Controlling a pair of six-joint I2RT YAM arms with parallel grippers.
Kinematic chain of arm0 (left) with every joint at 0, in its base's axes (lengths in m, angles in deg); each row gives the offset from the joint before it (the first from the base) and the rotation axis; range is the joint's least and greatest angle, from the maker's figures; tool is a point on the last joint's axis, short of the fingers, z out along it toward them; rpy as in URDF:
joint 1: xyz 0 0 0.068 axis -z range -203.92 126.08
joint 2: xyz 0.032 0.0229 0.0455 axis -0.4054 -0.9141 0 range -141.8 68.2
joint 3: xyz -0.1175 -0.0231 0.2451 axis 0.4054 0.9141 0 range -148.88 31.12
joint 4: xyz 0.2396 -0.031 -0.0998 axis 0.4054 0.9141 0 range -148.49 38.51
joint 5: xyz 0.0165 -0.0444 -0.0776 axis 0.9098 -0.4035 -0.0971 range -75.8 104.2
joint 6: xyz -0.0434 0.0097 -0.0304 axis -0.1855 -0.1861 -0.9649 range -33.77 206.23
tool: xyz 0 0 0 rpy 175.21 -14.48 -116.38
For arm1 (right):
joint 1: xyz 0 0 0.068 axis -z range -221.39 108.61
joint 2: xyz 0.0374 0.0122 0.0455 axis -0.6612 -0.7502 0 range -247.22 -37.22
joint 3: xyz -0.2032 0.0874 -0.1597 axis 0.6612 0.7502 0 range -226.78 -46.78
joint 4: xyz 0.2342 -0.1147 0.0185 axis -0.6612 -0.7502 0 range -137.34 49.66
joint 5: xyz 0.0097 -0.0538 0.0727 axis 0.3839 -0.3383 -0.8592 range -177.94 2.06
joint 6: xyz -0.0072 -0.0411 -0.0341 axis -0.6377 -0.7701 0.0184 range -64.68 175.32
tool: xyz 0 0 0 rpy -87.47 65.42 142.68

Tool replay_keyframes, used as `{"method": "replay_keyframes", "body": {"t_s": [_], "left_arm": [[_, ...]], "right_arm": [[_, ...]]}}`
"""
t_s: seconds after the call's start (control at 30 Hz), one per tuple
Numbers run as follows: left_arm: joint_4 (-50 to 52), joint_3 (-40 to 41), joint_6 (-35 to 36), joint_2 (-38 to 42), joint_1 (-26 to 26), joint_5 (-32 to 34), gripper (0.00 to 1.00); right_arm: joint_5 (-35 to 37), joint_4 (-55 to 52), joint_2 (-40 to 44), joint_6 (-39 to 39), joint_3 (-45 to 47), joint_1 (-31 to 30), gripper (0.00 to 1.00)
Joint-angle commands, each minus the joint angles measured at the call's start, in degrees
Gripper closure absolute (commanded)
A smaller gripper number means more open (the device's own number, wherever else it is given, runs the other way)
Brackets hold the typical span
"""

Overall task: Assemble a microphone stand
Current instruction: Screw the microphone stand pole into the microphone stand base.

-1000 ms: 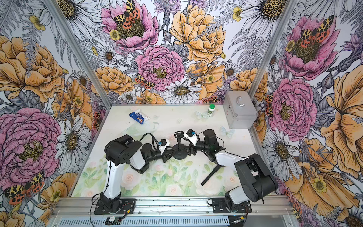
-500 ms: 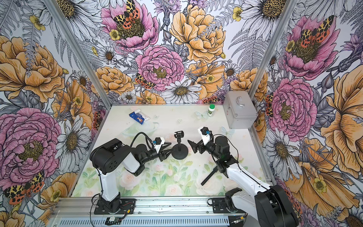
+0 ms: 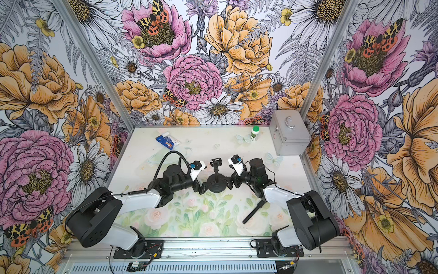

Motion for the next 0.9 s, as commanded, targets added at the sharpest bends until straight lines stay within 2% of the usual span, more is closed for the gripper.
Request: {"method": "replay_keyframes", "body": {"t_s": [0.0,0.13,0.2,0.3,0.4,0.53,0.6,0.7,0.77,0.87], "left_arm": [[8.3,-0.4,2.3,-0.2,-0.3,2.9,0.01],[6.5,0.6,4.5,0.8,-0.4,1.5,0.01],[4.9,1.7,6.1,1.0,-1.3,0.5,0.02],[-1.9,3.5,5.0,-1.7,-3.8,-3.2,0.01],[-9.3,4.1,2.4,-5.8,-4.6,-6.6,0.01],[-14.9,2.8,2.5,-11.2,-2.9,-7.7,0.01],[-20.7,2.6,1.4,-14.5,-2.1,-6.6,0.01],[-34.7,2.3,-2.2,-22.4,-1.5,-5.0,0.01],[-47.5,2.1,-5.3,-28.6,-1.2,-4.2,0.05],[-48.1,-1.0,-4.3,-33.1,0.5,-3.1,0.14]], "right_arm": [[-6.5,2.7,-2.4,-4.3,-4.0,-0.4,0.04],[-7.4,5.1,-6.3,-2.7,-7.7,-1.6,0.12],[-6.7,7.4,-8.2,-2.1,-8.9,-2.0,0.19],[-4.9,13.0,-10.0,-0.2,-8.7,-2.3,0.28],[-4.5,13.9,-10.9,0.7,-9.4,-2.8,0.38],[-1.9,15.5,-10.7,0.1,-8.7,-4.3,0.62],[0.9,17.7,-9.7,0.0,-7.1,-5.3,0.69],[5.2,20.4,-8.4,0.0,-4.0,-6.8,0.8],[8.1,23.8,-8.4,0.5,-1.9,-7.7,0.87],[10.1,26.8,-8.8,1.5,0.1,-8.6,0.92]]}}
